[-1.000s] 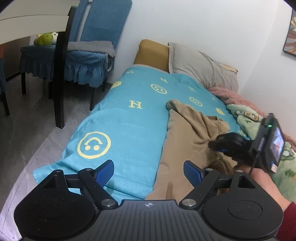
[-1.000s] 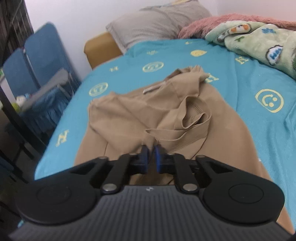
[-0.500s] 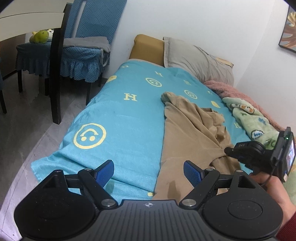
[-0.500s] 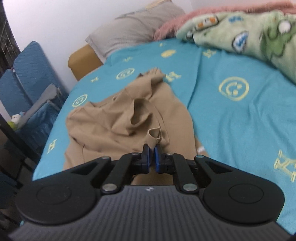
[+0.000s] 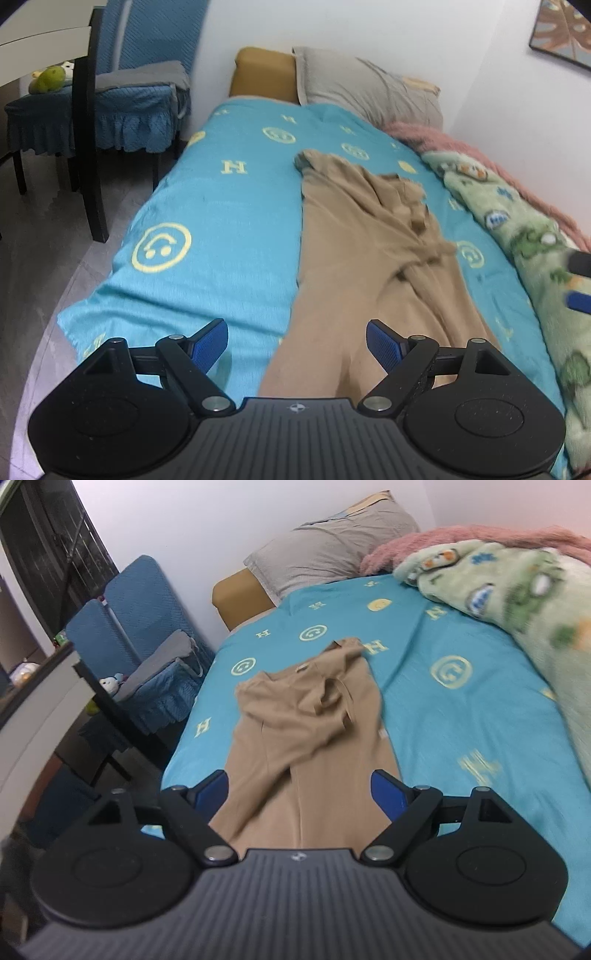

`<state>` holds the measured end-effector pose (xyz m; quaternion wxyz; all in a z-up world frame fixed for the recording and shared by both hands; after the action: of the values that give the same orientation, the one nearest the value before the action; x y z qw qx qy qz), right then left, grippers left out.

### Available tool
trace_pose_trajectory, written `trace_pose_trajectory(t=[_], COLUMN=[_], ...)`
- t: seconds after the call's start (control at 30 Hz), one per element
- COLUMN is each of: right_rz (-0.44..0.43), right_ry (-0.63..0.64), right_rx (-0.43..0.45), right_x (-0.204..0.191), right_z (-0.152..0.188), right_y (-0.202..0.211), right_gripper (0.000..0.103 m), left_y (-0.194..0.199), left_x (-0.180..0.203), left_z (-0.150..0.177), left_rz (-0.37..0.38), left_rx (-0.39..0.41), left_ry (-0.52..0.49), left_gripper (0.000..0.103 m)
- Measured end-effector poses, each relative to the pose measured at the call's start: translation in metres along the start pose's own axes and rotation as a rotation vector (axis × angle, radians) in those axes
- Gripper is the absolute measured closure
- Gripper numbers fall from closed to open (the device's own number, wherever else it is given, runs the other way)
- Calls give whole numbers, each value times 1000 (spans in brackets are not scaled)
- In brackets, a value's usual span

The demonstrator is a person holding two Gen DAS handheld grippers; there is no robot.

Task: Fold clothes
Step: 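Grasp the shirt's folded edge with the left gripper, then straighten the folded edge with the left gripper and release it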

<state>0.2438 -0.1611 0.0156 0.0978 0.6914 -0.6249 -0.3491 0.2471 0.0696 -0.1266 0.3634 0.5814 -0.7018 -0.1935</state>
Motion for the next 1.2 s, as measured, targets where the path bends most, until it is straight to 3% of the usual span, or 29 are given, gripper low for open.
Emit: trace_pose_trajectory(t=[0.23,0.33,0.5,0.57,0.7,0.83,0.93,1.1,1.2], right_rz=[-6,-30,-69,-81,-94,-104,-98,-103,-106], right_ry=[-154,-243,-271,-269,-274,-280,-277,-285,-283], right_rx=[0,22,5,-3,-8,-17,-22,-29,-38], right_x=[36,48,54,54,54,53,53,54,54], right_z=[52,60,61,62,64,64,66,67,68], right_y=[66,77,70,68,70,68,68,66,64], right_gripper=[17,17,17,17,17,17,17,17,17], left_y=[22,25,30,36,45,40,35,34,45], left_x=[-6,-14,-42,-47,-39,-26,-27,-21,-9], left_z=[16,23,36,39,46,61,70,74,72], left_rz=[-32,-67,-57,-78,-114,-205,-253,-241,-240], left_rx=[-163,-253,-433,-478,-530,-579,-610,-625,-569], left_ry=[-25,-40,89,98,38,-121,-163,-190,-241], left_gripper=[22,30,43,43,43,45,58,93,98])
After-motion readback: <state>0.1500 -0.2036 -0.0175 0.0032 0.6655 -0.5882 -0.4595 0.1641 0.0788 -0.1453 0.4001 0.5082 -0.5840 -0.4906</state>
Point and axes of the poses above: each gripper's, at about its wrist camera, not at the fingertips, and y roughly against the way its jaws point, x to its right, z to its underside, the point moved 5 cm from there along -y, roughly the way its jaws point, and after that the axes turned 5 degrees about y, right-handed, at the moved point
